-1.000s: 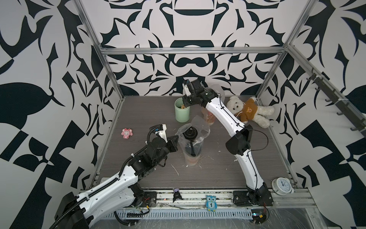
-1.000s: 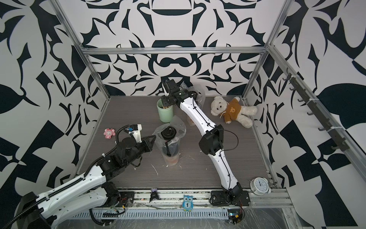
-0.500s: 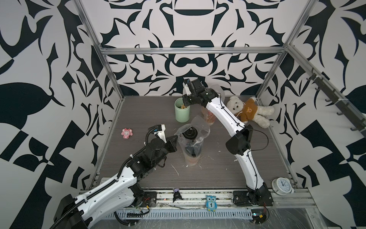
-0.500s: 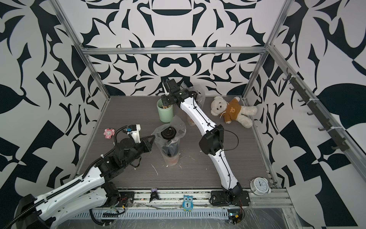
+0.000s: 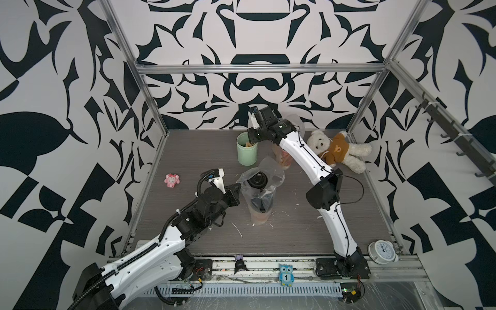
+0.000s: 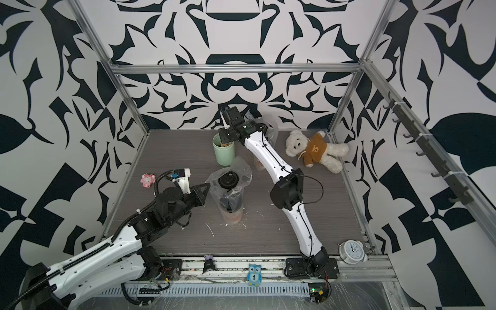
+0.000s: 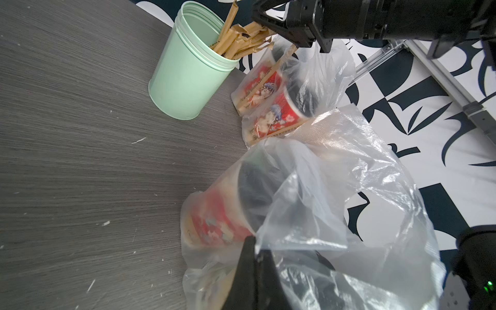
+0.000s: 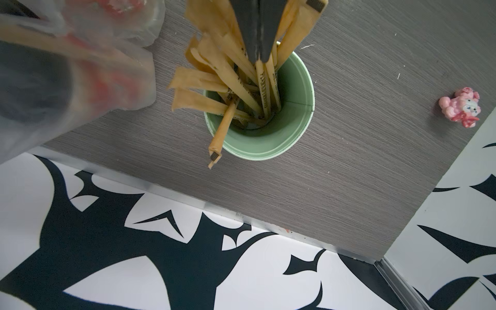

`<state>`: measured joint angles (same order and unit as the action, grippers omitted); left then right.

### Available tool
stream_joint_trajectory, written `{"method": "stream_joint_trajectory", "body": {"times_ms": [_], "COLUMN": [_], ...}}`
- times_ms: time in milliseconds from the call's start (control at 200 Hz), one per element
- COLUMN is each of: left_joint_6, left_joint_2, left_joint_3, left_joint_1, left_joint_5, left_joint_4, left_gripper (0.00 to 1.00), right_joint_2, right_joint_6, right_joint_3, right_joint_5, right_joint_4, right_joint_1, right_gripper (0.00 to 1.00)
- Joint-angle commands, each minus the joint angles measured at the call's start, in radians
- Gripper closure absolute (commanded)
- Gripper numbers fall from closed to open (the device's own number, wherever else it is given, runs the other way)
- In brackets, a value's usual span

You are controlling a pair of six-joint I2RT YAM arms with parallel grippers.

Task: Pack milk tea into plastic carrier bags
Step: Pick up the straw from the container.

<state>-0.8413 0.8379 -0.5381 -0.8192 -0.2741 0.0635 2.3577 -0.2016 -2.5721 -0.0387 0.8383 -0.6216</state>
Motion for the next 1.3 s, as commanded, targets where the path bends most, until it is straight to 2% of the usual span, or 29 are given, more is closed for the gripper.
{"method": "stream_joint_trajectory", "body": {"times_ms": [0,425,825,970,1150,1205,1295], "left_joint_6": [-0.007,-0.008,-0.006,-0.008,0.004,0.007,0.014], "left_joint_2": [-0.011,-0.003,-0.002,0.012,0.043,0.052,0.056], "left_joint_3": [0.022,0.023,0.023,0.014,-0.001,-0.008,-0.017], "left_joint_1": [0.003,0.003,0.004,0.003,0.003,0.003,0.003], "left_joint_5": [-0.012,0.005,0.013,0.016,0.044,0.056,0.073], "left_joint_4": [0.012,0.037,0.039,0.036,0.058,0.06,0.06], "left_gripper": [1.0,1.0,1.0,1.0,1.0,1.0,1.0], "right_joint_2": [-0.071,-0.172,-0.189,-0.274,-0.451,-0.507,-0.616], "right_joint_6": [0.011,0.005,0.004,0.043,0.072,0.08,0.079], "right_joint_3": [-0.039,-0.032,-0.032,-0.073,-0.067,-0.053,0.06], "right_joint_5": [0.001,0.067,0.081,0.08,0.122,0.121,0.124], "right_joint_4": [-0.039,-0.078,-0.048,0.001,0.122,0.154,0.161], "right_joint_1": [0.002,0.006,0.013,0.014,0.005,-0.008,-0.031], "right_gripper": [1.0,1.0,1.0,1.0,1.0,1.0,1.0]}}
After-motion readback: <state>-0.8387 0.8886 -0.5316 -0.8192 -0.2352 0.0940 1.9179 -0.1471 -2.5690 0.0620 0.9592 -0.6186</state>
